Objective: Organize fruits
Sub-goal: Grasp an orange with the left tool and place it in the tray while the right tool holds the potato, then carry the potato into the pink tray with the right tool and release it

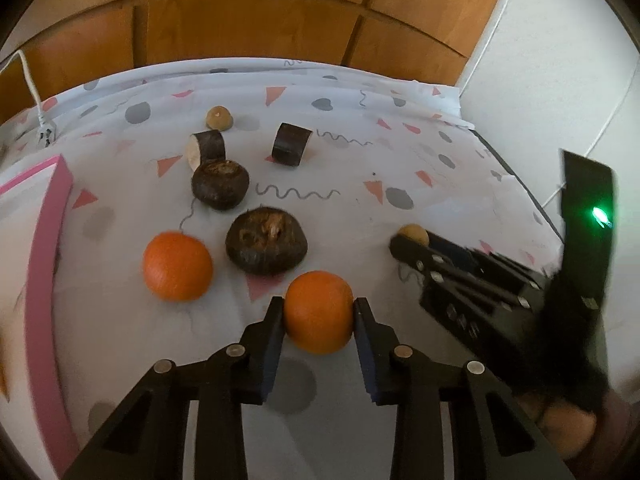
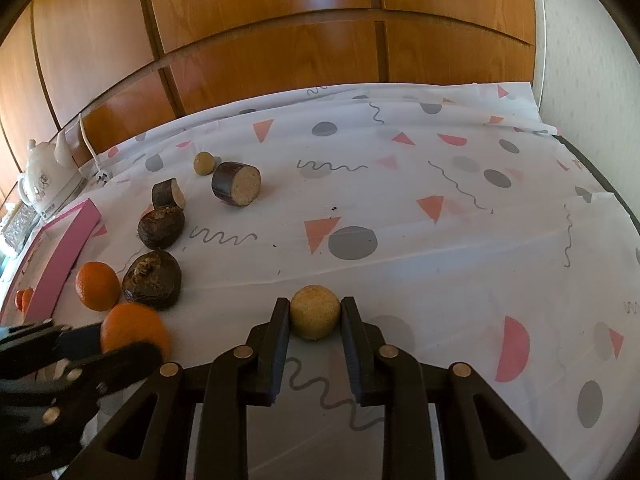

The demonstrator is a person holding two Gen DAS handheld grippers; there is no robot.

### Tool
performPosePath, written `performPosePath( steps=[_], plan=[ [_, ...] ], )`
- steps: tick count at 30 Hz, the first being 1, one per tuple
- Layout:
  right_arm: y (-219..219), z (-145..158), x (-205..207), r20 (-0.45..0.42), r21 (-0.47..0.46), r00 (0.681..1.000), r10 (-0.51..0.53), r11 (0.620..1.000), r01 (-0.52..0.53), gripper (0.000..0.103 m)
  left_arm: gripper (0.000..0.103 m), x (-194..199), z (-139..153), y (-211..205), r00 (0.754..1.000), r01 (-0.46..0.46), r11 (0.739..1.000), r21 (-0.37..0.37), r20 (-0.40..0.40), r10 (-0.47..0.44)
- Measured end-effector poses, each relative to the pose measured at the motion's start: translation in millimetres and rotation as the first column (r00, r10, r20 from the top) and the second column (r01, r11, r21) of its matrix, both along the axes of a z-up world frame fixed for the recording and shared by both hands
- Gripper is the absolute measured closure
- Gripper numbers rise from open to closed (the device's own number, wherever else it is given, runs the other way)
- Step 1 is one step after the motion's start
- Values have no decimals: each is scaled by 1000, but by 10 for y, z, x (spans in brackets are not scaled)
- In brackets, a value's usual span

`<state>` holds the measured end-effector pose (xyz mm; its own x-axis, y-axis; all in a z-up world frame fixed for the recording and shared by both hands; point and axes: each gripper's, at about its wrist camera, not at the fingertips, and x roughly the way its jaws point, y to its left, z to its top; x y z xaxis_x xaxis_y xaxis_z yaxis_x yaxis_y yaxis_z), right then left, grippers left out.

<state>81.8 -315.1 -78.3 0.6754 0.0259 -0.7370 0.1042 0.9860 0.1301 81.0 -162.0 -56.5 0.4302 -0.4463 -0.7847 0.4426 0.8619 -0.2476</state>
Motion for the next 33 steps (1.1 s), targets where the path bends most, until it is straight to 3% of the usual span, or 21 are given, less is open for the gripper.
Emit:
performPosePath(
  steps=[6, 12, 16, 20, 26, 33],
  plan=[
    [24, 8, 3, -2, -18, 1000, -1, 1000, 1, 78, 69, -254, 127, 279, 997, -41, 999, 24, 62, 40],
    [73, 14, 7, -7, -50, 1000, -4, 999, 4, 78, 69, -253, 351, 817, 978, -188, 982, -16, 94, 189],
    [100, 18, 12, -12, -74, 1000, -5, 997, 4, 78, 69, -89, 451, 1298, 938, -330, 944, -29, 99, 331],
    [120, 20, 17, -17, -95, 1000, -4, 995, 3, 78, 69, 180, 413, 1716, 882, -469, 883, 7, 66, 467],
    [154, 23, 21, -21, -122, 1000, -6, 993, 3, 78, 68, 503, 304, 2010, 823, -568, 817, 94, 88, 562],
    [161, 21, 23, -22, -126, 1000, -7, 992, 4, 78, 62, 378, 317, 2016, 807, -589, 804, 78, 115, 580]
  ],
)
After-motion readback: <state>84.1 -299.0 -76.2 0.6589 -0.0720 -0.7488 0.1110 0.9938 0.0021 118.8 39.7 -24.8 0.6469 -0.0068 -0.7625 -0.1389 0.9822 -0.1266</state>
